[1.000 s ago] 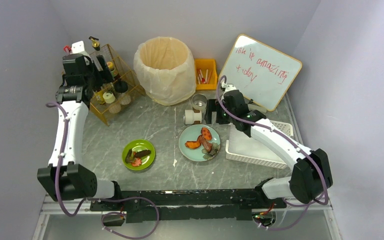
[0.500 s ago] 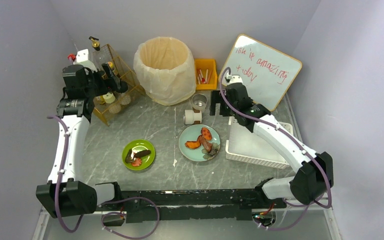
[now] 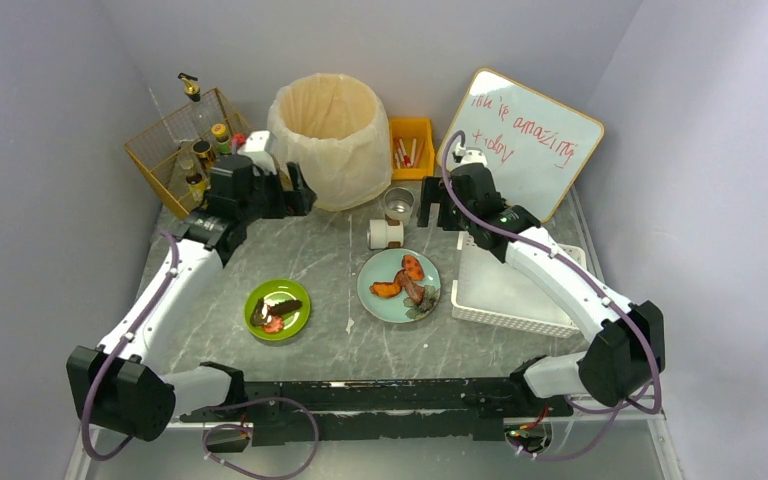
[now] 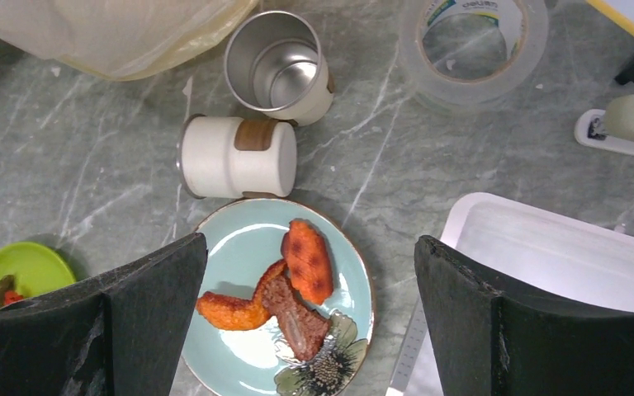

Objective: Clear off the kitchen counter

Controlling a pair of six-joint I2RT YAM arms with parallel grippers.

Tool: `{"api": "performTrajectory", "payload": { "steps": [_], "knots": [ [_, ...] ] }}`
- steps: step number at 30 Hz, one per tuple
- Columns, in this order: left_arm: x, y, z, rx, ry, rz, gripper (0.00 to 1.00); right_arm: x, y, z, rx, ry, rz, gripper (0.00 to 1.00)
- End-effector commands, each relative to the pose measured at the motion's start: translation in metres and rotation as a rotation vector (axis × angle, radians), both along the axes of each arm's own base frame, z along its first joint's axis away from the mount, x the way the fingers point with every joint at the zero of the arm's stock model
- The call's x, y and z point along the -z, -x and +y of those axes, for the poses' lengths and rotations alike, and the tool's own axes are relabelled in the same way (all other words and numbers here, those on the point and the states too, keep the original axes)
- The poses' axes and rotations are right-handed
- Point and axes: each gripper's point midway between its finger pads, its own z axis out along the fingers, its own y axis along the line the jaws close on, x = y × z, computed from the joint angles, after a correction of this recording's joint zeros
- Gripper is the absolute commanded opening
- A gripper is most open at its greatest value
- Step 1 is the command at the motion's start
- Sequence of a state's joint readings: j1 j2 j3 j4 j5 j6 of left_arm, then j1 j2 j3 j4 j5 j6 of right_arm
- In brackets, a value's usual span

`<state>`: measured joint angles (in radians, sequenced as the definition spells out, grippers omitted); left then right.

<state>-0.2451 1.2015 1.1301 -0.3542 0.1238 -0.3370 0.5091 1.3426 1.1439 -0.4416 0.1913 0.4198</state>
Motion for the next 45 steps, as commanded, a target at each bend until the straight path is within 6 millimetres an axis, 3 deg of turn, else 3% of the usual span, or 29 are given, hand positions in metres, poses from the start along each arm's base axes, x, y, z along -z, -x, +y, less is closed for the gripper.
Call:
{"api": "performTrajectory", "payload": {
  "steps": [1,5,10,19,29,38,45],
  "knots": [
    [-0.003,0.008,-0.036,0.039,0.057,-0.031,0.94,-0.027,-0.007,0.009,-0.005,-0.092,-0.078,1.0],
    [0.014,0.017,-0.067,0.089,0.063,-0.007,0.93,-0.032,-0.004,0.013,-0.027,-0.116,-0.096,1.0],
    [0.034,0.02,-0.097,0.123,0.088,0.01,0.91,-0.023,-0.005,0.01,-0.015,-0.094,-0.072,1.0],
    [0.078,0.006,-0.135,0.149,0.114,0.059,0.88,-0.011,-0.003,0.006,-0.026,-0.054,-0.061,1.0],
    [0.128,-0.001,-0.151,0.13,0.171,0.129,0.78,-0.002,-0.001,0.005,-0.034,-0.041,-0.045,1.0],
    [0.141,-0.01,-0.159,0.085,0.279,0.119,0.72,0.001,0.002,0.006,-0.039,-0.045,-0.038,1.0],
    [0.152,-0.017,-0.165,0.079,0.292,0.123,0.58,0.0,0.0,0.007,-0.049,-0.038,-0.038,1.0]
  ]
}}
